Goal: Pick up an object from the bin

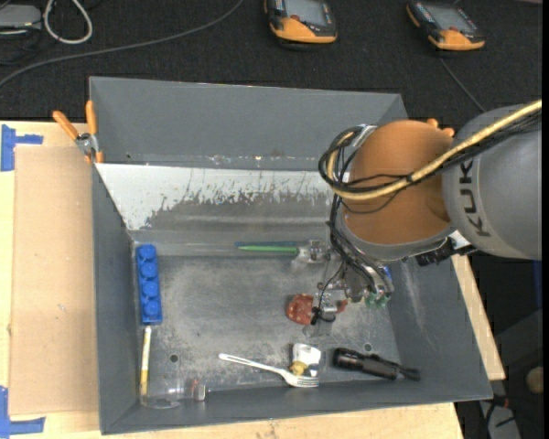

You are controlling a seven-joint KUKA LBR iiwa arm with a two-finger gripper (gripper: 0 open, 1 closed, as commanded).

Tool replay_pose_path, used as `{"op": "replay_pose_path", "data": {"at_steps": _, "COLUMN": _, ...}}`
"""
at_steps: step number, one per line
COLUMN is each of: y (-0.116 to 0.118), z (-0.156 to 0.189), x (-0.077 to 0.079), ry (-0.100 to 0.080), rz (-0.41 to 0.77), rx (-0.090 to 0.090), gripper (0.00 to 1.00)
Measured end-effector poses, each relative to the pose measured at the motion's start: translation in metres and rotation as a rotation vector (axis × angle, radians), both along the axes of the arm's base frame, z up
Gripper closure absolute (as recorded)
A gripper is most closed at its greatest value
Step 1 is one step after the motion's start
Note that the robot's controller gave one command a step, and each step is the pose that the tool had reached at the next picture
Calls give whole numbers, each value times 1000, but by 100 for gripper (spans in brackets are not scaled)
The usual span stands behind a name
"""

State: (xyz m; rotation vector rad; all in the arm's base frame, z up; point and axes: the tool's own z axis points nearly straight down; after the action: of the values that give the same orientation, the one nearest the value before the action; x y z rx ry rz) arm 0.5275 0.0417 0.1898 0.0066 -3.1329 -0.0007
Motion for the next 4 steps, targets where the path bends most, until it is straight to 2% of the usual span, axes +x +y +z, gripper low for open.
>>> {"op": "replay_pose_path", "data": {"at_steps": 1, "y": 0, "z": 3, "x": 2, "ry": -7, "rz": -1, "rx": 0, "gripper": 0}}
{"op": "replay_pose_path", "data": {"at_steps": 2, "y": -49, "z": -93, "x": 21, "ry": -9, "rz": -67, "rx": 1, "gripper": 0}}
{"op": "replay_pose_path", "data": {"at_steps": 3, "y": -63, "z": -120, "x": 32, "ry": -15, "rz": 123, "rx": 3, "gripper": 0}}
{"op": "replay_pose_path", "data": {"at_steps": 4, "y": -55, "z": -112, "x": 23, "ry": -3, "rz": -42, "rx": 2, "gripper": 0}}
